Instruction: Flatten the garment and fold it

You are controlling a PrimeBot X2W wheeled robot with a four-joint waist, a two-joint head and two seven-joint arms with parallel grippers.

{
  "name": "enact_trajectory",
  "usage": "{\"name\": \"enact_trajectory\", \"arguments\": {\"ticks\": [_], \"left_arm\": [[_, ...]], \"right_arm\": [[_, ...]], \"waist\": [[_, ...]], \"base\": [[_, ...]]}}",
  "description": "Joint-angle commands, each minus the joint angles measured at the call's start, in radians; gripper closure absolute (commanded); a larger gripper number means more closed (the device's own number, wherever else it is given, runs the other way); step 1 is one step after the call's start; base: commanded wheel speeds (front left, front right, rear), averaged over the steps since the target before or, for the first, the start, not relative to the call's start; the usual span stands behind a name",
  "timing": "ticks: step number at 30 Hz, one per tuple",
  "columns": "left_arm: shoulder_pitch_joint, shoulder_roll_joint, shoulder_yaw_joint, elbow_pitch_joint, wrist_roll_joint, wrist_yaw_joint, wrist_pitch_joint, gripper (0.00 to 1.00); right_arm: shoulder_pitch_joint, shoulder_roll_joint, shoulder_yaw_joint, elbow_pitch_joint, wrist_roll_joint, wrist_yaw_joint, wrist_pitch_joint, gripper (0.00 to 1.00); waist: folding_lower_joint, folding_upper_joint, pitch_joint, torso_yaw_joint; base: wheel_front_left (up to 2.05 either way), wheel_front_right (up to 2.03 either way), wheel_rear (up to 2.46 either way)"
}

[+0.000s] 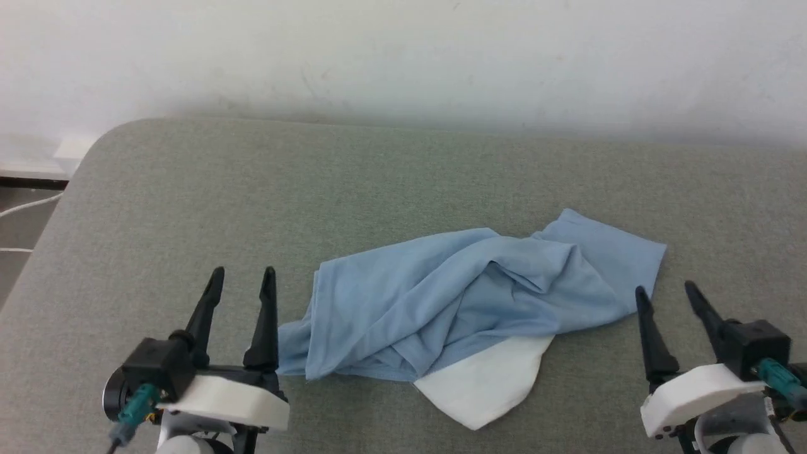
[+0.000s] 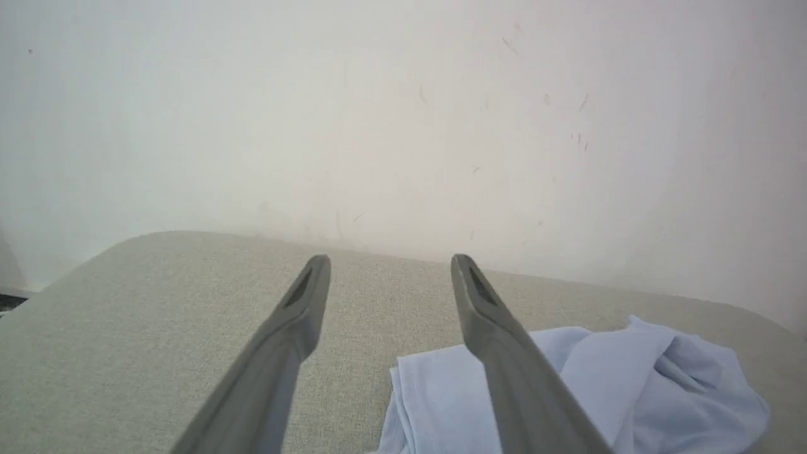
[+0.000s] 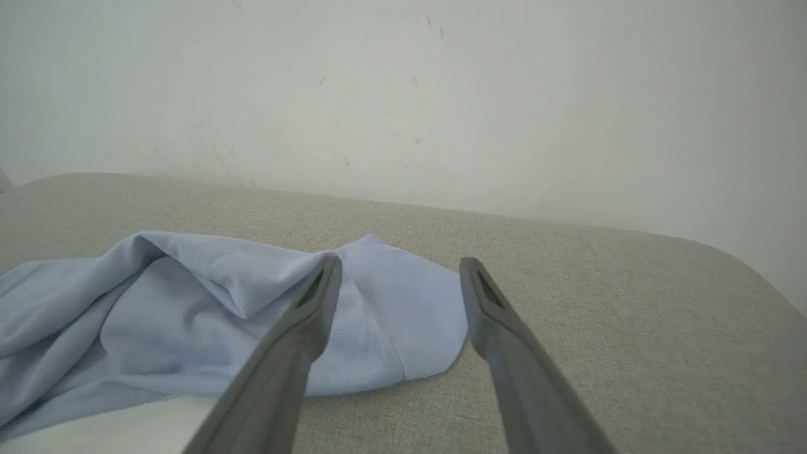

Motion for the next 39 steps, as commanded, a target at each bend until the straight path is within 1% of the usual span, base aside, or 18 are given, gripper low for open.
{"name": "enact_trajectory", "arguments": {"ticks": [1,3,6,11,14,16,18,20,21,22,24,27,31,34,39], "left_arm": [[-0.008,0.009,-0.010,0.000,0.046,-0.011,-0.036,0.00],[-0.007,0.004,-0.018,-0.012,0.102,-0.016,-0.053,0.00],[-0.007,-0.021,-0.019,-0.076,0.194,-0.020,-0.055,0.00],[0.014,-0.078,-0.021,-0.081,0.250,-0.047,-0.056,0.00],[0.015,-0.101,-0.017,-0.074,0.265,-0.069,-0.056,0.00],[0.014,-0.112,-0.010,-0.065,0.270,-0.083,-0.056,0.00],[0.012,-0.120,-0.003,-0.056,0.275,-0.096,-0.056,0.00],[0.012,-0.124,0.001,-0.052,0.277,-0.102,-0.056,0.00],[0.012,-0.127,0.004,-0.048,0.280,-0.107,-0.056,0.00],[0.012,-0.130,0.008,-0.045,0.283,-0.111,-0.056,0.00],[0.013,-0.136,0.014,-0.039,0.285,-0.119,-0.056,0.00],[0.017,-0.142,0.023,-0.024,0.287,-0.130,-0.056,0.00],[0.028,-0.150,0.032,-0.004,0.288,-0.140,-0.056,0.00],[0.036,-0.155,0.042,-0.001,0.287,-0.144,-0.056,0.00],[0.037,-0.161,0.053,0.005,0.283,-0.153,-0.056,0.00]], "right_arm": [[0.004,-0.012,0.007,0.014,-0.007,-0.001,0.046,0.00],[-0.012,-0.041,0.022,0.037,-0.003,-0.001,0.125,0.00],[-0.058,-0.080,0.028,0.079,0.036,-0.001,0.242,0.00],[-0.161,-0.150,0.055,0.170,0.084,-0.001,0.381,0.00],[-0.213,-0.180,0.082,0.242,0.089,-0.001,0.432,0.00],[-0.238,-0.188,0.101,0.295,0.091,-0.001,0.457,0.00],[-0.255,-0.195,0.122,0.341,0.090,-0.001,0.469,0.00],[-0.261,-0.197,0.128,0.360,0.089,-0.001,0.467,0.00],[-0.267,-0.198,0.132,0.378,0.089,-0.001,0.464,0.59],[-0.272,-0.199,0.136,0.393,0.087,-0.001,0.456,1.00],[-0.279,-0.205,0.129,0.412,0.075,-0.001,0.440,1.00],[-0.283,-0.202,0.092,0.409,0.068,-0.001,0.412,1.00],[-0.249,-0.193,0.033,0.342,0.068,-0.001,0.430,1.00],[-0.183,-0.178,-0.008,0.245,0.074,-0.001,0.498,1.00],[-0.013,-0.140,-0.064,0.058,0.074,-0.001,0.671,1.00]], "waist": [[0.0001,0.0000,-0.006,0.015],[0.0001,0.0000,0.000,0.029],[0.0001,0.0000,0.011,0.055],[0.0001,0.0000,0.036,0.099],[0.0001,0.0000,0.048,0.119],[0.0001,0.0000,0.052,0.127],[0.0001,0.0000,0.055,0.131],[0.0001,0.0000,0.055,0.132],[0.0001,0.0000,0.055,0.132],[0.0001,0.0000,0.054,0.130],[0.0001,0.0000,0.052,0.122],[0.0001,0.0000,0.040,0.099],[0.0001,0.0000,0.016,0.054],[0.0001,0.0000,0.002,0.014],[0.0001,0.0000,-0.005,-0.041]], "base": [[0.00,0.00,0.00],[0.00,0.00,0.00],[0.00,0.00,0.00],[0.00,0.00,0.00],[0.00,0.00,0.00],[0.00,0.00,0.00],[0.00,0.00,0.00],[0.00,0.00,0.00],[0.00,0.00,0.00],[0.00,0.00,0.00],[0.00,0.00,0.00],[0.00,0.00,0.00],[0.00,0.00,0.00],[0.00,0.00,0.00],[0.00,0.00,0.00]]}}
